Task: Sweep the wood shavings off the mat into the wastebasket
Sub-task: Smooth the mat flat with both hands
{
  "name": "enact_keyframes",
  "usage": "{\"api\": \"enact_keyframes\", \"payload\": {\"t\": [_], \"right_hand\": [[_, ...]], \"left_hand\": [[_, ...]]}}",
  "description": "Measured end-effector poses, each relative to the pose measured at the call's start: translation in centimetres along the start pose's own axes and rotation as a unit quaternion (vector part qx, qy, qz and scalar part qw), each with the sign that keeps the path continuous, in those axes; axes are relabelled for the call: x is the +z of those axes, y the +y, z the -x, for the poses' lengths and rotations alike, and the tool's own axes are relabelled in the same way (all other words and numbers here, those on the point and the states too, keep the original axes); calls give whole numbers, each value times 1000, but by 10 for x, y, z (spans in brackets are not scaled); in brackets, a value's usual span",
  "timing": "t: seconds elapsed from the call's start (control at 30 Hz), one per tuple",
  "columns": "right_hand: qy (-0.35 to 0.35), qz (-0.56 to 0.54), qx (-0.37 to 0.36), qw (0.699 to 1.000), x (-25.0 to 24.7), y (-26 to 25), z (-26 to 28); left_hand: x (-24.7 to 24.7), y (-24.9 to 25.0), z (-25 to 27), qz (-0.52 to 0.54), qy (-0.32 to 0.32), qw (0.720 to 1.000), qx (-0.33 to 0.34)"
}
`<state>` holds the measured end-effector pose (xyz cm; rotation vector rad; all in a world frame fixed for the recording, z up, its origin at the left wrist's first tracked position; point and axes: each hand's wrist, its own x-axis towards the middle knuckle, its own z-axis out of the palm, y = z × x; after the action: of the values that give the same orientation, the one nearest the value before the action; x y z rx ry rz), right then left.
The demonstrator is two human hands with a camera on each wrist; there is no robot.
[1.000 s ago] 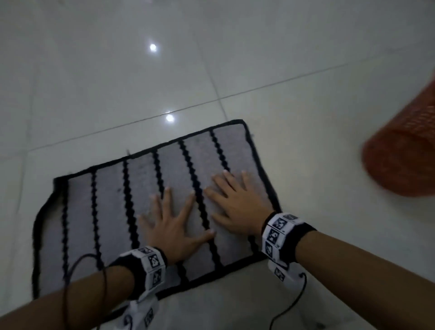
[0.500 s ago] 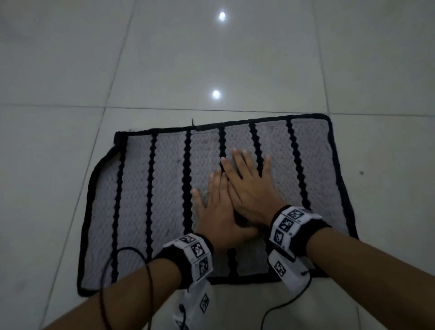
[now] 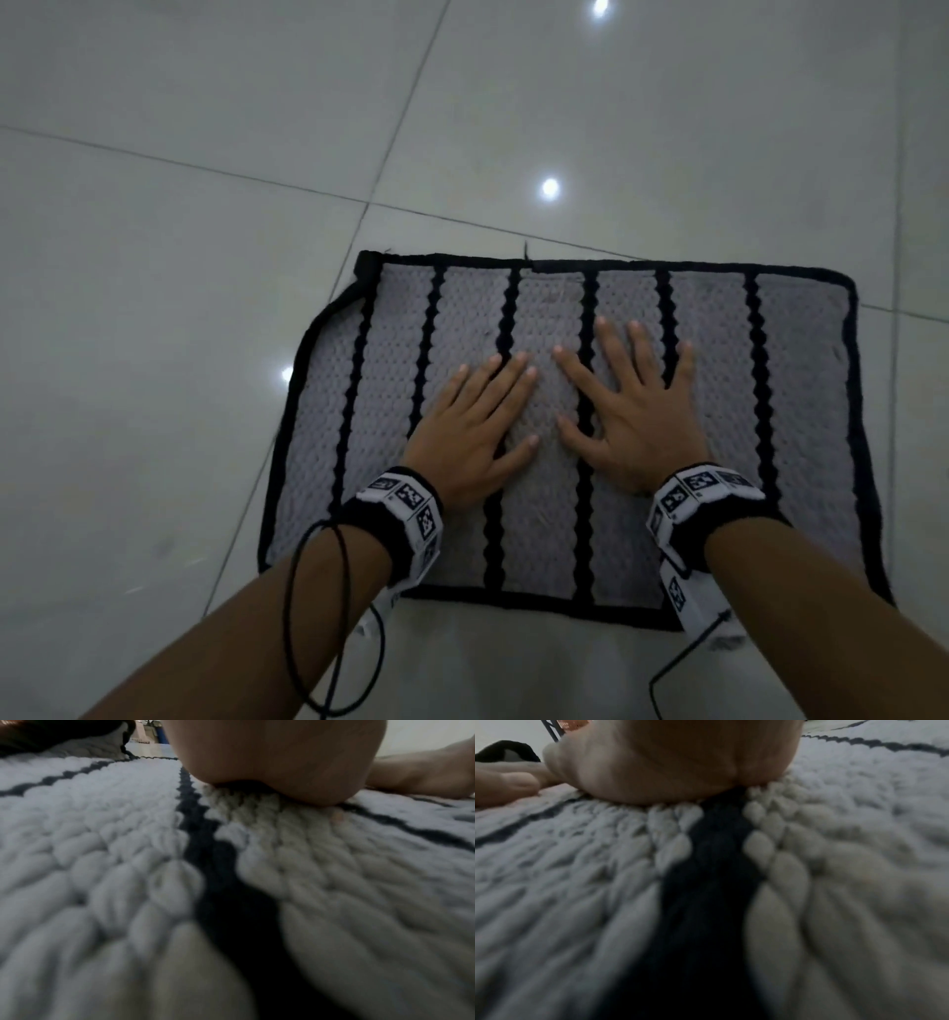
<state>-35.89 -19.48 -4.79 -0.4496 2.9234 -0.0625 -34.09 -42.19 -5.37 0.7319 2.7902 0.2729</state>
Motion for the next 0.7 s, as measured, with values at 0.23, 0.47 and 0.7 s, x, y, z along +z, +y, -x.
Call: {"api": "enact_keyframes", "payload": {"t": [0.23, 0.47, 0.7], "right_hand": [[-38, -2, 20, 999, -5, -6, -4], [-18, -56, -72, 996, -4, -117, -37], [-17, -32, -107, 994, -1, -127, -39]], "left_hand": [[-13, -60, 0, 6, 10, 991, -131], [-24, -105, -5, 1, 1, 993, -115], [-42, -154, -8, -73, 34, 994, -78]]}}
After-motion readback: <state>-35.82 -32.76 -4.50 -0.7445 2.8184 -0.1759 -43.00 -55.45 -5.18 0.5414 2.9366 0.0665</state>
